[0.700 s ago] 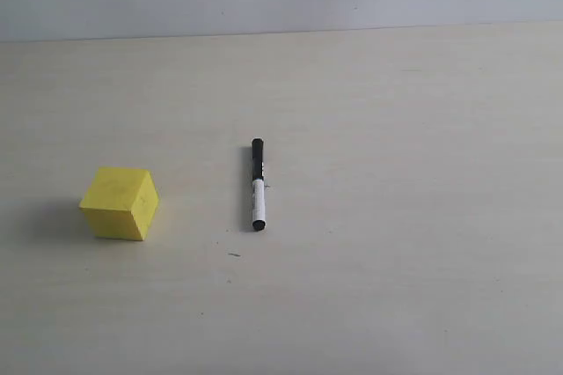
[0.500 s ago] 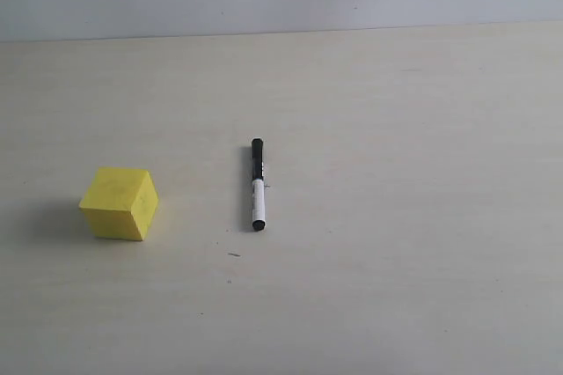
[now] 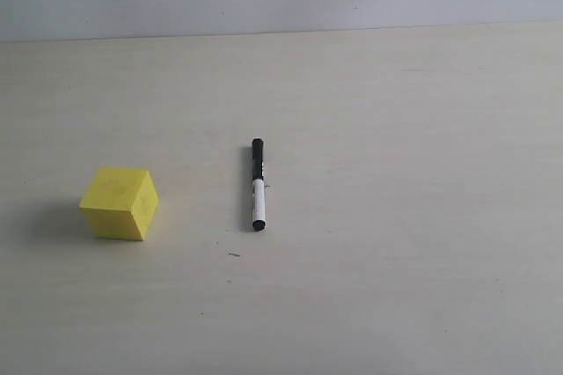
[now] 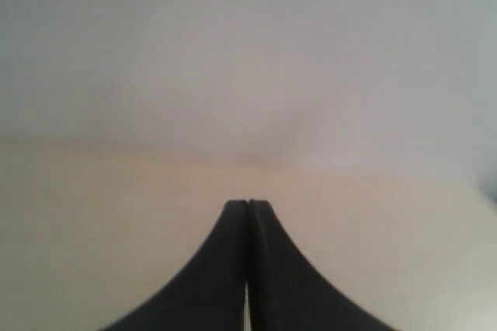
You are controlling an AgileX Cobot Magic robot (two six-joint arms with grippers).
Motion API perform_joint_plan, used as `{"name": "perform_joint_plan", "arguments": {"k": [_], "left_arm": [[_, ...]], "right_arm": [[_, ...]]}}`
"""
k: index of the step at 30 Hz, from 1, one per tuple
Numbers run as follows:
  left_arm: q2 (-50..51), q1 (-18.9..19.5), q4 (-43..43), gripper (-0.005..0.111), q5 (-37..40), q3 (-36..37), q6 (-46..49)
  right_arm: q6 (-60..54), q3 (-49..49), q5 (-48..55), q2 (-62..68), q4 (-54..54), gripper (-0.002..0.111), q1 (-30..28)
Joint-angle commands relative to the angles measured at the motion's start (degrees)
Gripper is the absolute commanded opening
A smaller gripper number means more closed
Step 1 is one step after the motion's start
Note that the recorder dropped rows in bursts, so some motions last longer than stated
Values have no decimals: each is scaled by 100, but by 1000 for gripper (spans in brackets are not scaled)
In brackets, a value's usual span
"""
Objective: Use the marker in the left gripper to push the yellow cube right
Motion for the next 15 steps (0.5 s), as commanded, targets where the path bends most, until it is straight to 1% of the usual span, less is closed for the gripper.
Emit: {"name": "perform_joint_plan", "arguments": {"k": [1,2,4,5,6,7,8,9,10,11,12,13,14,15], "left_arm": [[1891,-167,86,0,2661,-999,603],[2236,-304,132,0,2983,-1087,670],[2761,-663,295,0,3287,-1123,539],[3222,-1163,707,0,3346,-1123,166],[3461,-1486,1010,0,3323,-1123,-171],[3941,-2151,1617,0,3189,-1137,-973],[4193,-2455,1939,0,3119,-1156,-1400],[4675,-2920,2365,0,3059,-1309,-2000],[4942,-3119,2492,0,3032,-1431,-2211],[5410,-3340,2504,0,2931,-1721,-2421],[5649,-3422,2446,0,2858,-1902,-2434],[6037,-3510,2308,0,2731,-2269,-2591],[6414,-3542,2124,0,2665,-2583,-2706],[6587,-3542,1967,0,2656,-2743,-2677]], "right_arm": [[-8,16,-24,-36,0,0,-20],[-8,16,-24,-36,0,0,-20],[-8,16,18,-36,0,0,-20],[-8,16,32,-36,0,0,-20],[-8,16,32,-36,0,0,-20],[-8,16,32,-36,0,0,-20],[-8,16,32,-36,0,0,-20],[-8,16,32,-36,0,0,-20],[-8,16,32,-36,0,0,-20],[-8,16,32,-36,0,0,-20],[-8,16,32,-36,0,0,-20],[-8,16,32,-36,0,0,-20],[-8,16,32,-36,0,0,-20],[-8,16,32,-36,0,0,-20]]}}
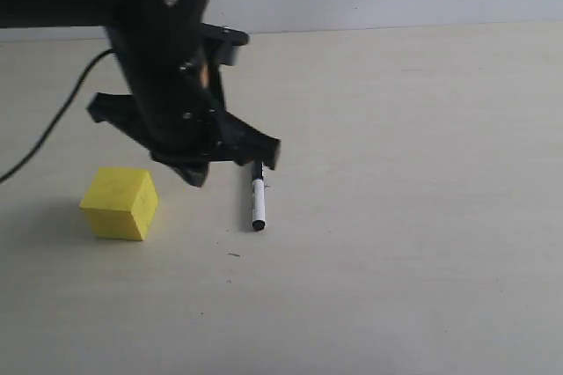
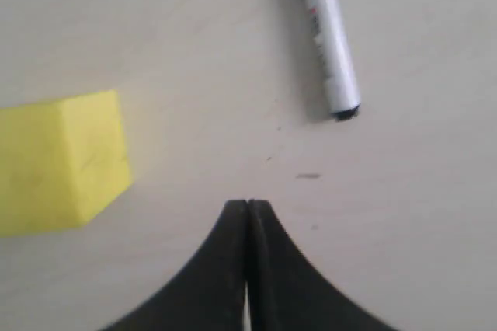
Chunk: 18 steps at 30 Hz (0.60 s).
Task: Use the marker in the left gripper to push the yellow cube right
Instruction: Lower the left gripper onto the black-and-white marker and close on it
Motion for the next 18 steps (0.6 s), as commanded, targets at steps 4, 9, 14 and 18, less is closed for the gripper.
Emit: {"name": "perform_joint_plan", "arguments": {"k": [4,9,14,18], "left_arm": [[1358,-78,-397,21,-171,-1277,-375],[1839,-78,-409,36,-477,-1433,-762],[2040,-26,-376,36,-576,-1433,-840],[2120,23,-232,36,-591,-1433,-1004]], "right_arm": [[-8,16,-1,-36,0,0,-20],[-8,16,-1,-36,0,0,-20],[-8,16,-1,-36,0,0,-20],[-8,16,-1,-36,0,0,-20]]}}
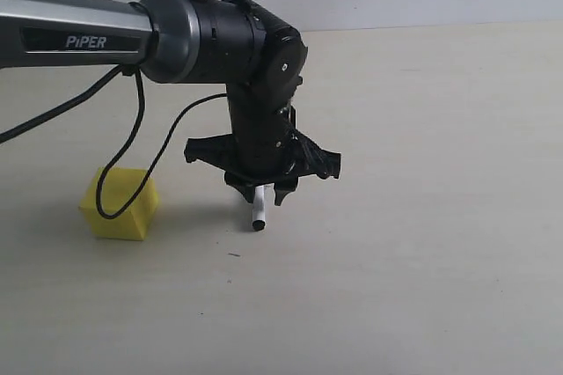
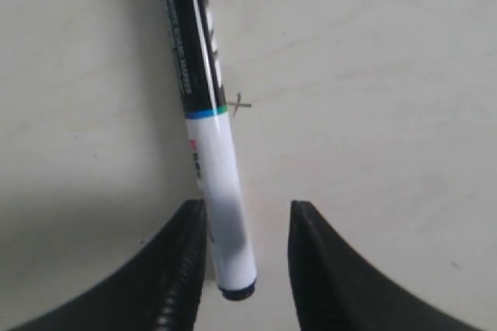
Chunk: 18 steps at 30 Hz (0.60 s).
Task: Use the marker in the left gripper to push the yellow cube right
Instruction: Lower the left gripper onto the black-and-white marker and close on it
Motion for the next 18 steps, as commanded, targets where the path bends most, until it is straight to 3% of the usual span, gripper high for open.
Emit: {"name": "perform_joint_plan", "arguments": {"k": [1,18], "left_arm": [[67,64,174,36,-50,-44,-188],[239,77,230,36,-50,-44,-188]], "right_arm": [[-8,16,-1,-36,0,0,-20],[-8,16,-1,-36,0,0,-20]]}}
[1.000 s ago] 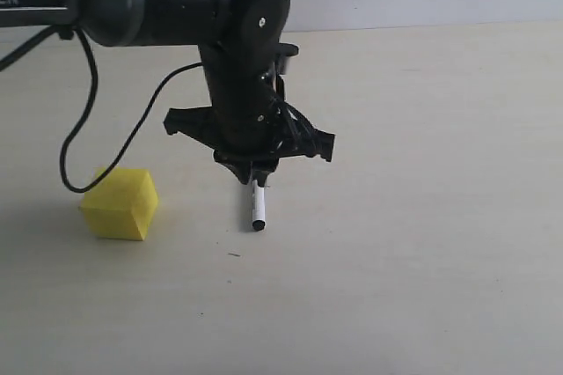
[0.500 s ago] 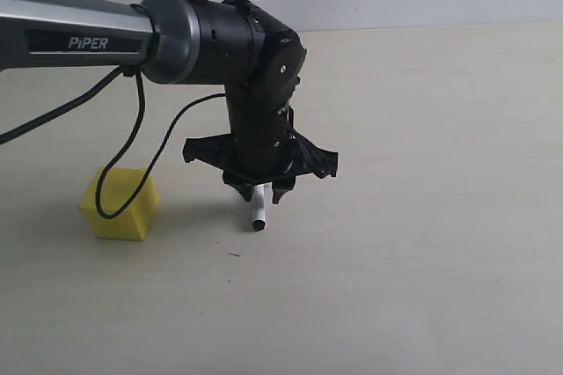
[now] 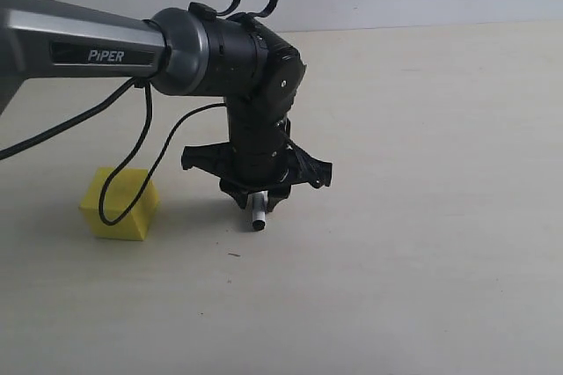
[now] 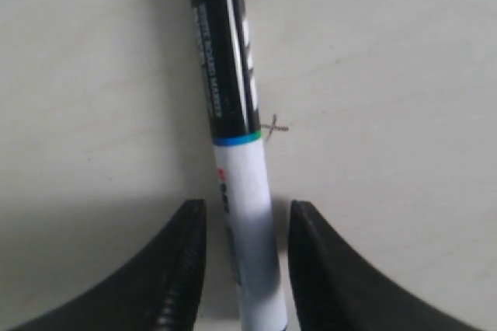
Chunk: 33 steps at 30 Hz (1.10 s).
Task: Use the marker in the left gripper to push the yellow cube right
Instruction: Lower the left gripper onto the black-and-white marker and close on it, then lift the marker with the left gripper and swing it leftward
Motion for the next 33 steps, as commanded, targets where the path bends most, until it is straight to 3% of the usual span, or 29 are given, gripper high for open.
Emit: {"name": "perform_joint_plan", "arguments": {"k": [1,15,17,20,21,28,33], "left_arm": [[-14,18,48,36,-2,-44,-44],[-14,18,36,36,-2,-44,-34],[-14,18,29,30,10,-44,-7],[-14,18,11,4,10,-44,155],[-14,18,11,0,10,-44,347],[-911,30,0,0,111,-44,1616],[-2023,30,336,0,683,93,2033]], "right_arm": [[-8,16,-1,-36,0,0,-20],[-8,16,-1,-36,0,0,-20],[-8,16,-1,-36,0,0,-20],[-8,16,-1,-36,0,0,-20],[-8,16,-1,-36,0,0,-20],[-8,16,-1,-36,0,0,-20],[-8,16,-1,-36,0,0,-20]]}}
